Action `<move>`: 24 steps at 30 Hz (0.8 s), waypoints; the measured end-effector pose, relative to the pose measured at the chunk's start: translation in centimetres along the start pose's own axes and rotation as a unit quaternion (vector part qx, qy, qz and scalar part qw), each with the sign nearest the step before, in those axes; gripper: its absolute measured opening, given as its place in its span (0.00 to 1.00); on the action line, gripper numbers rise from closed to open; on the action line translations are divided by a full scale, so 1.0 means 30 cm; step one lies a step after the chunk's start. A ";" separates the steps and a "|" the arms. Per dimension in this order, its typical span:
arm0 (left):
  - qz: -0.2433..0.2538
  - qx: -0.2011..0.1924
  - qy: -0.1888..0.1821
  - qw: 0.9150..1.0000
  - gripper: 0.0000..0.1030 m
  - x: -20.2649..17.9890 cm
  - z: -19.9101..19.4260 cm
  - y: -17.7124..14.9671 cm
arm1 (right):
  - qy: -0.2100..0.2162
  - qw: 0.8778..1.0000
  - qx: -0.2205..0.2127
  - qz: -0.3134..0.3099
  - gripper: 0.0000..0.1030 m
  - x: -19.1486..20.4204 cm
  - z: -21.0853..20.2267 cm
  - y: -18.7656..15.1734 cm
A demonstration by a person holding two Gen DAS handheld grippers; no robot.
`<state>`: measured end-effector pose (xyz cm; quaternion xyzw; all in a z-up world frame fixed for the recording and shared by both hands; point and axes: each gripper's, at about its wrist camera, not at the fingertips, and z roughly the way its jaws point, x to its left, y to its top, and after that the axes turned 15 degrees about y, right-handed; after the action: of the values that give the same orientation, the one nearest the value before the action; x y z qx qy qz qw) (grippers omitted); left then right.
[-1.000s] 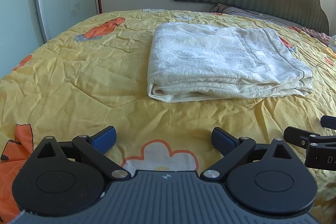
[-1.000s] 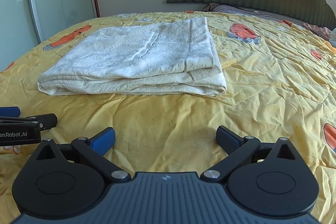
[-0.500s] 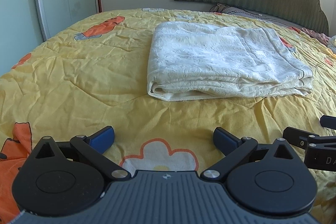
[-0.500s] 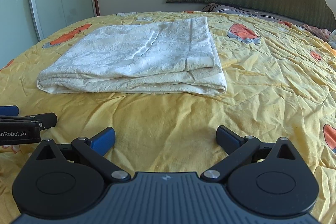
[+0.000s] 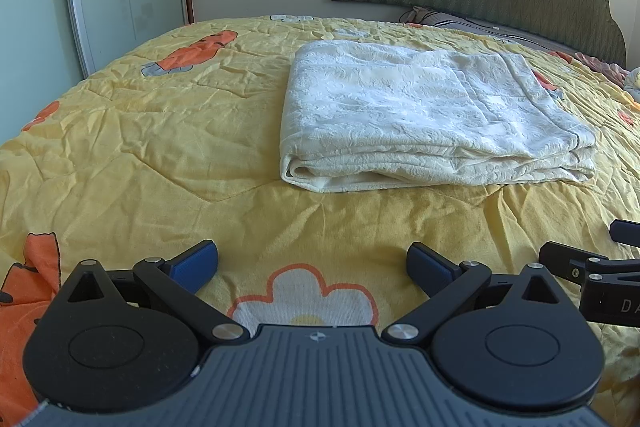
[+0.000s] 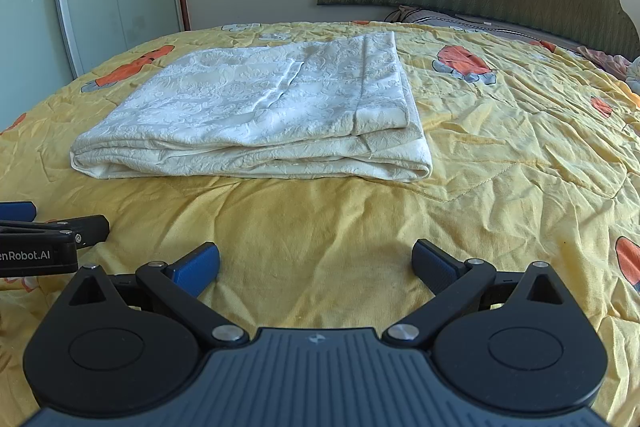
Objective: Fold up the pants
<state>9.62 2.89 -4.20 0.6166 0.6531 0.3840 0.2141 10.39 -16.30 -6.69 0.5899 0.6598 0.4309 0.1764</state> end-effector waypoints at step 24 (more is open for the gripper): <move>-0.008 -0.040 -0.004 0.999 0.98 -0.002 -0.042 -0.006 | -0.001 1.000 -0.005 0.005 1.00 -0.001 -0.005 0.001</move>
<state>8.56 2.53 -3.58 0.6039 0.6414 0.4056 0.2437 10.31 -16.38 -6.59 0.5927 0.6546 0.4346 0.1774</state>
